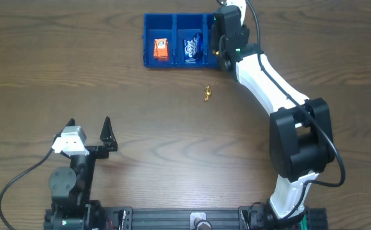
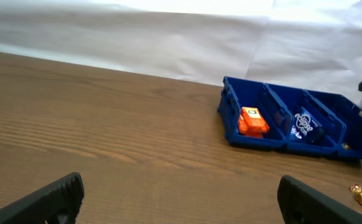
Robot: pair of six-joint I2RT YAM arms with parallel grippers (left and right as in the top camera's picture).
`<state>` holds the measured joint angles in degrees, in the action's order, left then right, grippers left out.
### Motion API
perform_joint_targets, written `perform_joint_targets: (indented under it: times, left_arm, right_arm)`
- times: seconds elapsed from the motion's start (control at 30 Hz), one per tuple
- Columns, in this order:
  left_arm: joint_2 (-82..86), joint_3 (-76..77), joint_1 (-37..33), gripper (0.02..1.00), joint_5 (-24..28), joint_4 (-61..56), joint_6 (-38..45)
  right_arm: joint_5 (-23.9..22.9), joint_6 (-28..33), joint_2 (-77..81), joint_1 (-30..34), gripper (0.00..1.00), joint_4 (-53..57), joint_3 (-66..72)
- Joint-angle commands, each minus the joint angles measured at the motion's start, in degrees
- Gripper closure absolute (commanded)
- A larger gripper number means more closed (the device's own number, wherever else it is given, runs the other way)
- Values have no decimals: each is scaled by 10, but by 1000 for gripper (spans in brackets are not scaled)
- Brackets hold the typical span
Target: Sort Candies Into Trays
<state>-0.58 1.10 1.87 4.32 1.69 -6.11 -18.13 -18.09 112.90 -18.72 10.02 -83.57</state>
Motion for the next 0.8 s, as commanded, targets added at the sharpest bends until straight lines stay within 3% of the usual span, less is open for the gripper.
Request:
perform_joint_targets:
  times: [0.03,0.23,0.37,0.53,0.63,0.8]
  left_arm:
    - [4,-8,-4,20,2,25,3]
    - [4,-8,-4,20,2,25,3]
    - [4,-8,-4,20,2,25,3]
    - [4,-8,-4,20,2,25,3]
    - [4,-8,-4,20,2,25,3]
    - [4,-8,-4,20,2,25,3]
  right_arm:
    - [-2,2,4,0,1,-5,-5]
    - [3,2,-11,0,3,18,-5]
    - [5,-8,-79,-13,1,105,-5]
    - [64,-41,-118,-62,1,258,-4]
    - [97,-47,-106,-87,3,274,26]
    - [99,-75,-58,-92,1,266,66]
